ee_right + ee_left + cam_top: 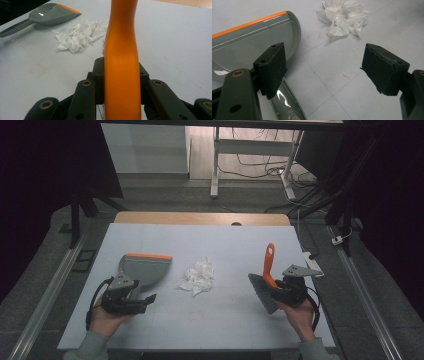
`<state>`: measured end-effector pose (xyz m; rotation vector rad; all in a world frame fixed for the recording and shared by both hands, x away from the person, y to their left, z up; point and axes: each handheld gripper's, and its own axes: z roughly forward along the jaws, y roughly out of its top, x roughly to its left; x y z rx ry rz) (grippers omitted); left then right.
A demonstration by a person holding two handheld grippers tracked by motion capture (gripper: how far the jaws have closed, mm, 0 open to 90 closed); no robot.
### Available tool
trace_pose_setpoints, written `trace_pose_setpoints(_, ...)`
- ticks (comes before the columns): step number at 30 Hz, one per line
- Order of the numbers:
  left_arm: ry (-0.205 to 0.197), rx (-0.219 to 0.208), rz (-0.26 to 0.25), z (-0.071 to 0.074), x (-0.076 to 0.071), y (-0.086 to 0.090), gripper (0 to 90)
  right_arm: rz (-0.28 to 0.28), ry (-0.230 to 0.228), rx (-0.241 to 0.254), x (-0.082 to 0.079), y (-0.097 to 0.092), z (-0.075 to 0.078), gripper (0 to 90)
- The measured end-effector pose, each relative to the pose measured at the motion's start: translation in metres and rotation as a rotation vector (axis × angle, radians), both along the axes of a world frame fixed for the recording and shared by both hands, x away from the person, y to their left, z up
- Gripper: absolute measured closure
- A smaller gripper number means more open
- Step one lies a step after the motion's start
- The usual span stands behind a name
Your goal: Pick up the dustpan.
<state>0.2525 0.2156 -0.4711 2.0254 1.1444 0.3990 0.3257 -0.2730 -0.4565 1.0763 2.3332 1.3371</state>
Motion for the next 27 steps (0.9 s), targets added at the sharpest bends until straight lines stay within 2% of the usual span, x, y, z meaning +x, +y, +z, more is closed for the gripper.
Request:
trace_pose_setpoints(10, 0.046, 0.021, 0.045, 0.016, 0.01, 0.0, 21.2, -0.008, 0.006, -0.003, 0.003, -0.002, -0.001, 70.3)
trace_pose_setpoints(13, 0.09, 0.04, 0.079, 0.02, 0.02, 0.001, 20.0, -0.008, 0.006, 0.001, 0.003, -0.004, -0.001, 70.3)
trace_pose_setpoints(15, 0.116, 0.031, 0.103, 0.021, 0.026, 0.003, 19.9, -0.009, 0.006, 0.0, 0.003, -0.004, -0.001, 70.3)
trace_pose_setpoints(20, 0.152, 0.032, 0.149, 0.016, 0.032, 0.013, 19.7, -0.006, 0.006, 0.001, 0.003, -0.004, -0.001, 70.3)
trace_pose_setpoints(22, 0.177, 0.051, 0.158, 0.013, 0.033, 0.016, 19.8, -0.006, 0.007, 0.001, 0.003, -0.004, -0.001, 70.3)
trace_pose_setpoints(25, 0.19, 0.077, 0.188, 0.01, 0.033, 0.023, 19.4, -0.005, 0.003, -0.005, 0.003, -0.003, -0.001, 70.3)
trace_pose_setpoints(27, 0.201, 0.08, 0.194, 0.007, 0.034, 0.025, 19.4, -0.006, 0.003, -0.008, 0.004, -0.003, -0.001, 70.3)
